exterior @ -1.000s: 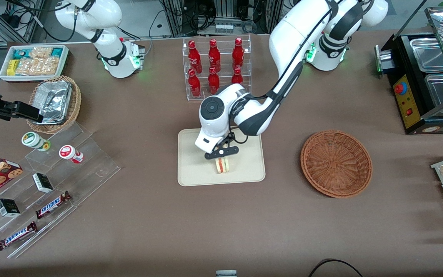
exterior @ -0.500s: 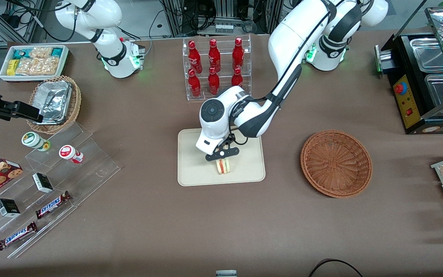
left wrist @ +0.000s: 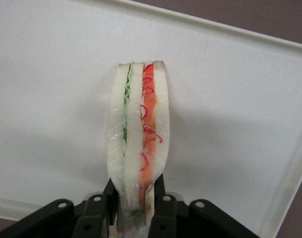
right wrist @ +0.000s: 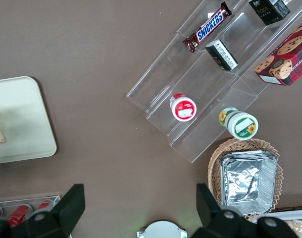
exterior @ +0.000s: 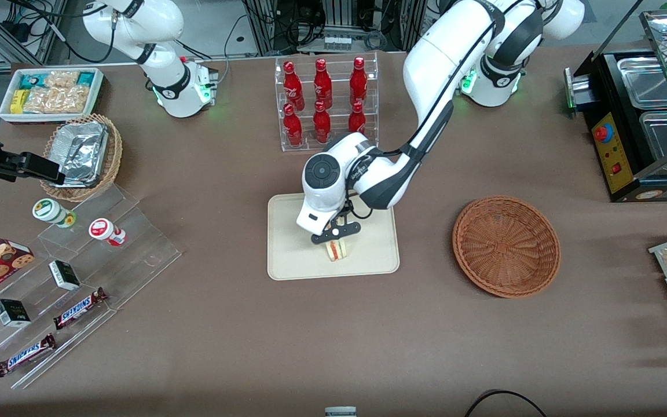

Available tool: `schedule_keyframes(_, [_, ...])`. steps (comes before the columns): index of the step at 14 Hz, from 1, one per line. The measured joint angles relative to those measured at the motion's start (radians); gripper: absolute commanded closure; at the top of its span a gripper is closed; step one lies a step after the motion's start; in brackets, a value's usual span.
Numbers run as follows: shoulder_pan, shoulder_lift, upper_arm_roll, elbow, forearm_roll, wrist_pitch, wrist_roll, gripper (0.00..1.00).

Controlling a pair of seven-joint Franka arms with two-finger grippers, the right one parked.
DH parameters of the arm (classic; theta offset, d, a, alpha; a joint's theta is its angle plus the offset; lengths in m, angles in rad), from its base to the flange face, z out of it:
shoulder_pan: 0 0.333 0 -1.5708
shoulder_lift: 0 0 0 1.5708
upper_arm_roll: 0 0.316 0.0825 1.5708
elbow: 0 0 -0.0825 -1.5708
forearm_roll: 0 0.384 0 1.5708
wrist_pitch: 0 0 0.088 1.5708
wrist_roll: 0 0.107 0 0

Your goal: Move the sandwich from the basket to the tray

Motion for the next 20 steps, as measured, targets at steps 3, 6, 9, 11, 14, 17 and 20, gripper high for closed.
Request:
schedule_keyframes(3, [0.004,-0.001,0.002,0.019,-0.001,0.0,0.0,0.0])
schedule_keyframes(6, [0.005,-0.012,0.003,0.032,-0.001,-0.003,0.001,0.0])
schedule_keyframes(9, [0.007,-0.039,0.008,0.038,0.02,-0.035,0.079,0.0])
schedule_keyframes(11, [0.008,-0.071,0.012,0.039,0.026,-0.098,0.108,0.0])
schedule_keyframes(14, [0.018,-0.135,0.015,0.04,0.026,-0.153,0.123,0.0])
schedule_keyframes(17, [0.053,-0.186,0.015,0.039,0.026,-0.2,0.138,0.0])
schedule_keyframes(20, [0.101,-0.217,0.016,0.037,0.026,-0.263,0.218,0.0])
